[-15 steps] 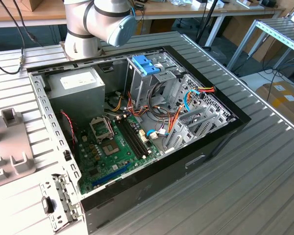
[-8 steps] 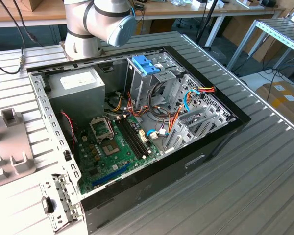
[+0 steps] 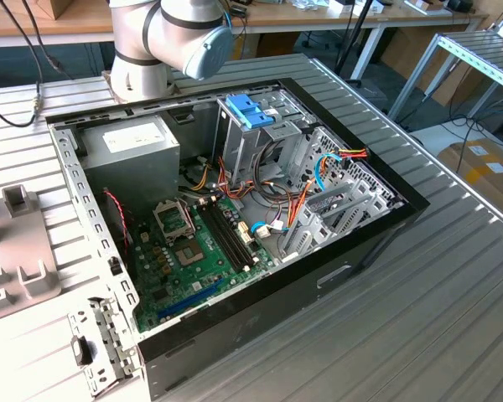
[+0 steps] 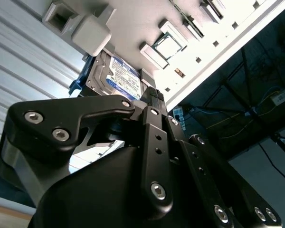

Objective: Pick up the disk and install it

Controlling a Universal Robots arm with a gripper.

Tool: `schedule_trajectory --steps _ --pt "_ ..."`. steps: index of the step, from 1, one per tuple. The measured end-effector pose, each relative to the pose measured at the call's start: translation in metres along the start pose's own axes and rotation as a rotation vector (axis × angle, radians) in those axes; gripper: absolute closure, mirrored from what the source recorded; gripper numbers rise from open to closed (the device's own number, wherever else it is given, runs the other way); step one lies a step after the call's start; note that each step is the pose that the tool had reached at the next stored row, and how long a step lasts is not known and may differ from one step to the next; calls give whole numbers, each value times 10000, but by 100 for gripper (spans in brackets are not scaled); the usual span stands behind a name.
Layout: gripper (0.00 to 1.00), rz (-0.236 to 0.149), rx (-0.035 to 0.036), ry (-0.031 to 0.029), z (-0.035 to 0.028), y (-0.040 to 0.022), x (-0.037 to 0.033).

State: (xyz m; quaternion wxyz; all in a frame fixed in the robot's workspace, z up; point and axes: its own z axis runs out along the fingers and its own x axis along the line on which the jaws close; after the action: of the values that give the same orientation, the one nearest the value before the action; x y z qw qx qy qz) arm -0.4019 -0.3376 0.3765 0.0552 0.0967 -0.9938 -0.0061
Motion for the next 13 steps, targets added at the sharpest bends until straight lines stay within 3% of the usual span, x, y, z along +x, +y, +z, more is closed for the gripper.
schedule_trajectory --steps 8,13 --pt "89 -530 58 12 0 0 0" --pt "89 -1096 120 26 0 0 0"
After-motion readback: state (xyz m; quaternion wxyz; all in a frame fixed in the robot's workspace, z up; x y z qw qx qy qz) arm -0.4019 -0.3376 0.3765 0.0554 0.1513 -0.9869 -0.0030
